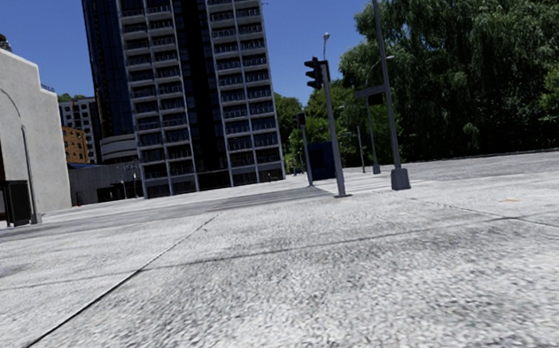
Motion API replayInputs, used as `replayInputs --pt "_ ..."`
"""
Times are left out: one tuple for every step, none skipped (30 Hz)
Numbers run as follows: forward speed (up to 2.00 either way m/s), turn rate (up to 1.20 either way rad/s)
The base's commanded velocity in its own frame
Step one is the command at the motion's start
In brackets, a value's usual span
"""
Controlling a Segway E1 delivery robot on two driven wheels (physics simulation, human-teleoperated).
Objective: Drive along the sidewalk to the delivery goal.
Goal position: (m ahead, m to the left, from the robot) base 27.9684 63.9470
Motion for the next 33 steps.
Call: replayInputs --pt "2.0 0.0" --pt "2.0 0.0" --pt "2.0 0.0" --pt "2.0 0.0" --pt "2.0 0.0" --pt "2.0 0.0" --pt "2.0 0.0" --pt "2.0 0.0" --pt "2.0 0.0" --pt "2.0 0.0" --pt "2.0 0.0" --pt "2.0 0.0" --pt "2.0 0.0" --pt "2.0 0.0" --pt "2.0 0.0" --pt "2.0 0.0" --pt "2.0 0.0" --pt "2.0 0.0" --pt "2.0 0.0" --pt "2.0 0.0" --pt "2.0 0.0" --pt "2.0 0.0" --pt "2.0 0.0" --pt "2.0 0.0" --pt "2.0 0.0" --pt "2.0 0.0" --pt "2.0 0.0" --pt "2.0 0.0" --pt "2.0 0.0" --pt "2.0 0.0" --pt "2.0 0.0" --pt "2.0 0.0" --pt "2.0 0.0"
